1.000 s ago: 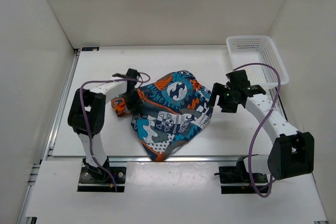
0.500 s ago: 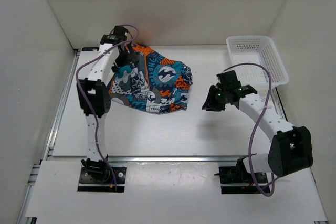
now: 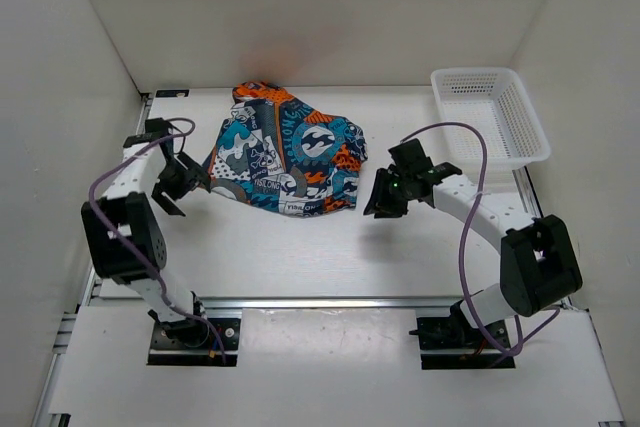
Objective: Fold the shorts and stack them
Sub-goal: Flatten the shorts out
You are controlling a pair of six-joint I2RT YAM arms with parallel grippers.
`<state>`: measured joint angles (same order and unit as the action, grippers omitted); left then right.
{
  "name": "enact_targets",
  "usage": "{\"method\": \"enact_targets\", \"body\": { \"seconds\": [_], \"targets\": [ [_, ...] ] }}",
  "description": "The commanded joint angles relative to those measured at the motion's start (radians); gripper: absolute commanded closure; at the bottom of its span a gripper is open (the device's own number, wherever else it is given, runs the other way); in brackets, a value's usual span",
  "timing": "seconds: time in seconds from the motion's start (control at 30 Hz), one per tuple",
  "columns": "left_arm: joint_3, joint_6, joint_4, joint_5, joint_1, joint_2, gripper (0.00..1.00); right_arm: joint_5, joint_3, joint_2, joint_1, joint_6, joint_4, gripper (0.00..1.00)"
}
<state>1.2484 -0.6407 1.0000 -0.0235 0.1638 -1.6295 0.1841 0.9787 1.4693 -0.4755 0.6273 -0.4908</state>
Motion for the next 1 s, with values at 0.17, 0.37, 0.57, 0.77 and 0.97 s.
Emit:
{"method": "enact_targets", "body": {
  "seconds": [0.17, 0.37, 0.57, 0.77, 0.97],
  "targets": [
    [0.179, -0.027, -0.132, 0.128, 0.009, -0.226, 0.05, 0.02, 0.015, -0.026, -0.012, 0.023, 0.043, 0.58],
    [0.29, -0.054, -0.132, 0.128, 0.009, -0.392, 0.05, 0.011, -0.003, -0.037, -0.012, 0.043, 0.032, 0.55],
    [0.361, -0.036, -0.123, 0.164, 0.0, -0.518, 0.68, 0.041, -0.003, -0.014, -0.012, 0.119, 0.066, 0.47],
    [0.341, -0.027, -0.113, 0.165, -0.018, -0.4, 0.9, 0.093, 0.031, 0.114, -0.003, 0.256, 0.205, 0.47],
    [0.341, -0.016, -0.103, 0.177, -0.027, -0.33, 0.9, 0.123, 0.141, 0.327, -0.015, 0.29, 0.268, 0.36]
  ]
}}
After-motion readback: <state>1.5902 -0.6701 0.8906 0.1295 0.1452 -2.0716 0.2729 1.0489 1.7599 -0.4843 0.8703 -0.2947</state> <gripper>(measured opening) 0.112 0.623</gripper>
